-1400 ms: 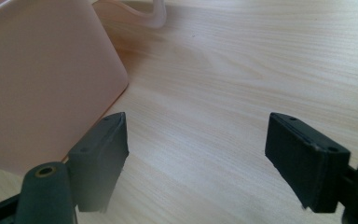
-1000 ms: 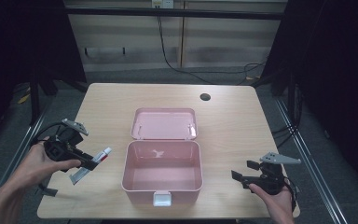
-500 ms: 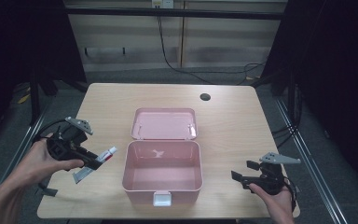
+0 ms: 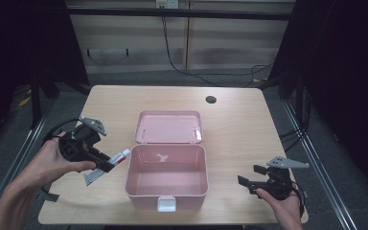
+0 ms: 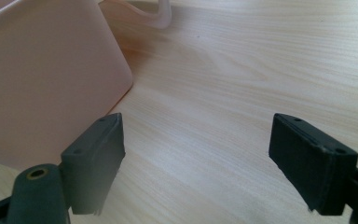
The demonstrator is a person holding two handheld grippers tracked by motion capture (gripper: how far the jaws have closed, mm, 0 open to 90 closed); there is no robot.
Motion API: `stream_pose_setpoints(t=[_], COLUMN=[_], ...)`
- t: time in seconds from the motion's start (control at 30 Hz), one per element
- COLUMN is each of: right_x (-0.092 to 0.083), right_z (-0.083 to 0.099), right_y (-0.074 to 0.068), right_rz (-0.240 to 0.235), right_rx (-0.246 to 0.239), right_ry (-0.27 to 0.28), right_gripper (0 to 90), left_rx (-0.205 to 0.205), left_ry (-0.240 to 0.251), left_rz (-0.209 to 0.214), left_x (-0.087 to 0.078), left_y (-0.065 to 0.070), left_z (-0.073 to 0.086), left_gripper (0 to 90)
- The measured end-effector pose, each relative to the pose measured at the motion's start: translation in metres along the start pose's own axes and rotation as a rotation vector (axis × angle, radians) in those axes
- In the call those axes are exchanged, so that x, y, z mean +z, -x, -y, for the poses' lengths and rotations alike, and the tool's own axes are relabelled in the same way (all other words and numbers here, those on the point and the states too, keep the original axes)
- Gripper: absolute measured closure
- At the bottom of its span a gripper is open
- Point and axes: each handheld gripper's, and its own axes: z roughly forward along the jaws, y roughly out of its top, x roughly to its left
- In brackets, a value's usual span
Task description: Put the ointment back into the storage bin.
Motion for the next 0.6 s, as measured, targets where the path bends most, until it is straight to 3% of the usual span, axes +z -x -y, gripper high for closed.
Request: stream_pose_setpoints(t=[0.3, 0.6], right_x=[0.000, 0.000], right_z=[0.000, 0.000], right_y=[0.000, 0.000], right_rz=[0.000, -0.004], right_rx=[0.000, 0.001], right_ry=[-0.001, -0.006], right_gripper=[17.8, 17.8], left_rx=[0.032, 0.068], left_ry=[-0.028, -0.055], left_rz=[0.004, 0.041], left_x=[0.008, 0.017], left_y=[0.008, 0.016], left_z=[-0.023, -0.044], left_gripper=[71.0, 70.9])
